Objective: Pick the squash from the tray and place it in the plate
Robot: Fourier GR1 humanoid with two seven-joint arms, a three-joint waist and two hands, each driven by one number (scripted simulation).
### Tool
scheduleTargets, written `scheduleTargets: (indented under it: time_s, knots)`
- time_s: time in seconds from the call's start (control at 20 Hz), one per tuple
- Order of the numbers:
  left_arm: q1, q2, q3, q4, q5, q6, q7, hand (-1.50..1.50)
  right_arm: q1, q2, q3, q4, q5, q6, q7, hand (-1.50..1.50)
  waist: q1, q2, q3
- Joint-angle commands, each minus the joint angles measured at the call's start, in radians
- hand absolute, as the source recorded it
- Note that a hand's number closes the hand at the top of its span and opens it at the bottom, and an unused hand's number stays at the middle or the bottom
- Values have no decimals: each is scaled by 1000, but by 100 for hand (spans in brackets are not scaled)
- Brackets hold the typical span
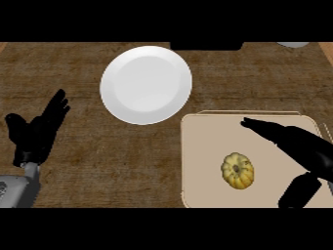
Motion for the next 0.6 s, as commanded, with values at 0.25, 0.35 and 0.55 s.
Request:
scheduleTargets:
  time_s: [0.25, 0.35, 0.55]
  knots:
    - [20, -57, -2, -12, -60, 4, 2, 0, -83, 96, 64, 46, 127, 151, 137, -150, 4, 1, 0]
    - [24, -17, 49, -2, -37, -56, -11, 0, -82, 141, 73, 90, 175, 150, 128, -150, 4, 1, 0]
    - [70, -94, 8, -93, -103, 17, 30, 0, -32, 162, 31, 1, 168, 235, 197, -150, -1, -1, 0]
